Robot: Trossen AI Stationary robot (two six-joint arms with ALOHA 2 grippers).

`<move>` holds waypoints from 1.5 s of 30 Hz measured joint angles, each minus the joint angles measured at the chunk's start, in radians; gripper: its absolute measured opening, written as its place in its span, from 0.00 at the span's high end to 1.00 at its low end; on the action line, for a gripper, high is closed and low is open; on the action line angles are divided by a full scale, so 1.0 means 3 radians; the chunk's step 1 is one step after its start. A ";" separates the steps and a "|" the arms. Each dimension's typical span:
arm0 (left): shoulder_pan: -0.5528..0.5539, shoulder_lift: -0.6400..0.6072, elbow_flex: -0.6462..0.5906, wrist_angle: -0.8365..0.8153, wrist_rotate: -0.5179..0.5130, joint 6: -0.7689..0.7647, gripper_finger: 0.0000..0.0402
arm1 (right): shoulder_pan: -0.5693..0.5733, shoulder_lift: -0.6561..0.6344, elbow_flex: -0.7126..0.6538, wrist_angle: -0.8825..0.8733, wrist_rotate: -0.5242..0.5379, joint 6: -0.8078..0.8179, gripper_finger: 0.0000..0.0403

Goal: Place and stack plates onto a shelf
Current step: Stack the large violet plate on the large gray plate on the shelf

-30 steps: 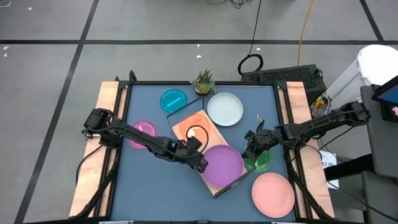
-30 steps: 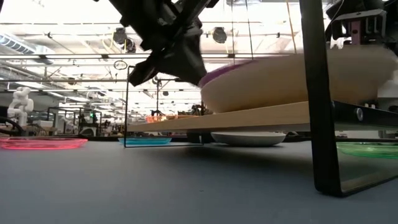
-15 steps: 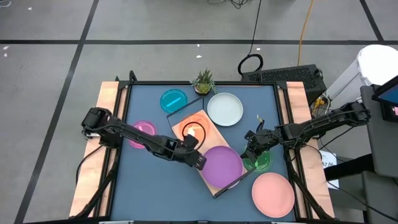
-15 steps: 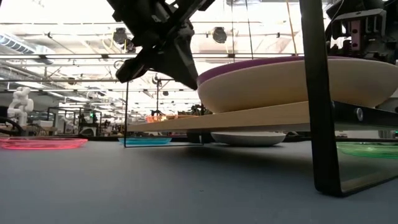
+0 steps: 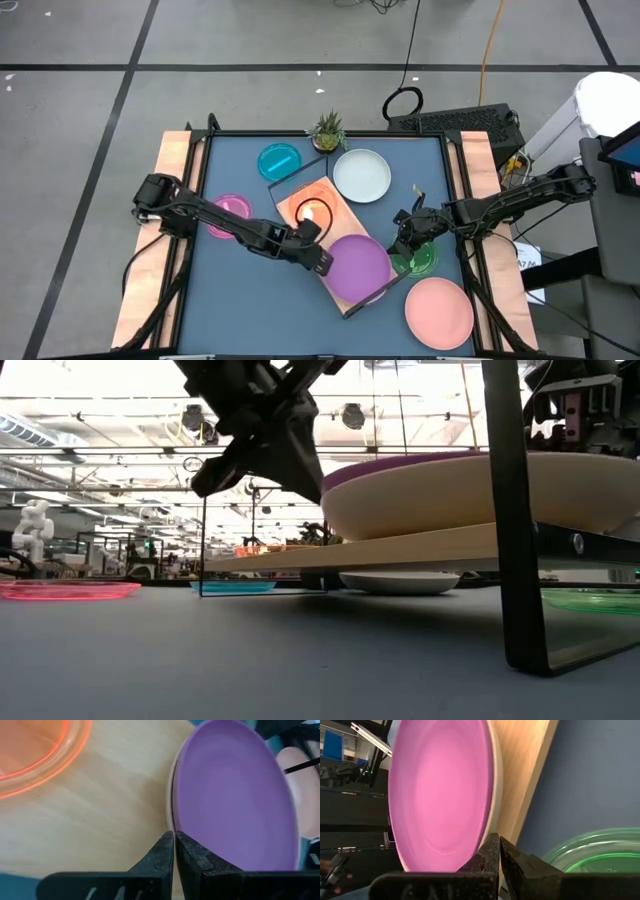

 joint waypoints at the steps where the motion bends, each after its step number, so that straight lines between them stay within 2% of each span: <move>1: 0.0000 0.0000 0.0000 0.0019 -0.0003 0.0013 0.94 | 0.0000 0.0000 0.0000 0.0003 0.0002 -0.0001 1.00; 11: 0.0003 0.0087 0.0004 0.0275 -0.0016 0.0019 0.94 | 0.0000 0.0000 0.0000 0.0001 0.0006 -0.0005 1.00; 27: 0.0003 0.0157 0.0000 0.0262 0.0008 0.0100 0.94 | -0.0003 0.0000 0.0000 0.0003 0.0019 -0.0006 1.00; 45: -0.0001 -0.0188 -0.0001 0.0148 -0.0057 0.0337 0.94 | -0.0004 -0.0061 0.0000 -0.0230 0.0002 0.0275 1.00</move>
